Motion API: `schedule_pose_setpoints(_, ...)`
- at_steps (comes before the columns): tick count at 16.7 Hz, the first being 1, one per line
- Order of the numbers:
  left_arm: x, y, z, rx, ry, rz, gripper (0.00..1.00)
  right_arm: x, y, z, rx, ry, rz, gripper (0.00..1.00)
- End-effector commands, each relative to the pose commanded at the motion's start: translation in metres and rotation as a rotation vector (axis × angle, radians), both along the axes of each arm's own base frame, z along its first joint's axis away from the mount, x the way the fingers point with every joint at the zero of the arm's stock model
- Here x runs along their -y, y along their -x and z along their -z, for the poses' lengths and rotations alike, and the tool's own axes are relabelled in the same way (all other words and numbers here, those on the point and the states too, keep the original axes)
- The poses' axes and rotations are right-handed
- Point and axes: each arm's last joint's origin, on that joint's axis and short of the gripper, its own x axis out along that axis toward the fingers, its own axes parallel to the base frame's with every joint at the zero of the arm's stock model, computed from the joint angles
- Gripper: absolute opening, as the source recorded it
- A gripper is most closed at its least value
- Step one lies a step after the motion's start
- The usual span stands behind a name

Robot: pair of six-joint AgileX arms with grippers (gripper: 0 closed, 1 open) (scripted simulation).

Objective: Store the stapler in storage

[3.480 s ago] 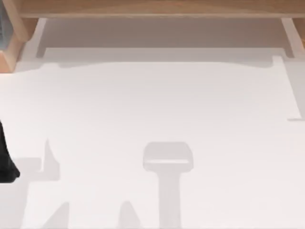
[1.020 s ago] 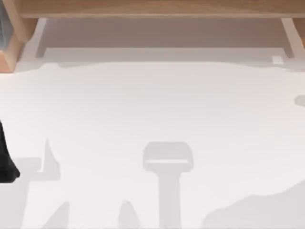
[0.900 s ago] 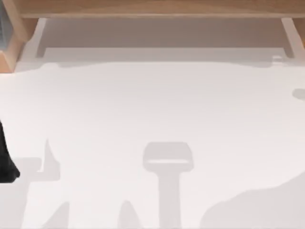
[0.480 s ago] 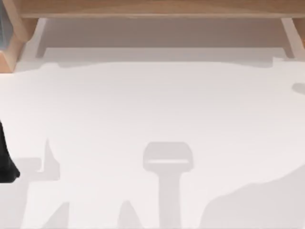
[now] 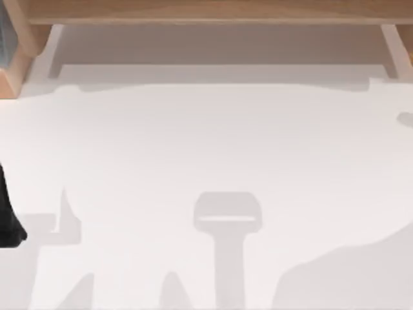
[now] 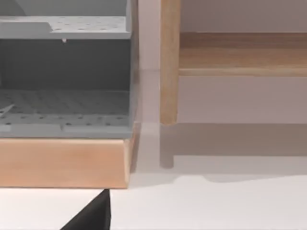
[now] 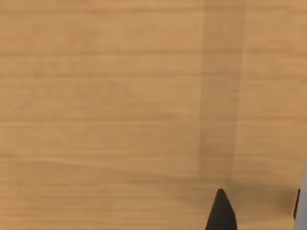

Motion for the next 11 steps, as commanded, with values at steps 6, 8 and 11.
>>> schedule_pose_setpoints(6, 0.0000, 0.0000, 0.0000, 0.000, 0.000, 0.000, 1.00, 0.0000, 0.0000, 0.0000, 0.000, 0.000, 0.000, 1.00)
schedule_pose_setpoints(8, 0.0000, 0.0000, 0.0000, 0.000, 0.000, 0.000, 1.00, 0.0000, 0.0000, 0.0000, 0.000, 0.000, 0.000, 1.00)
schedule_pose_setpoints(11, 0.0000, 0.0000, 0.0000, 0.000, 0.000, 0.000, 1.00, 0.0000, 0.0000, 0.0000, 0.000, 0.000, 0.000, 1.00)
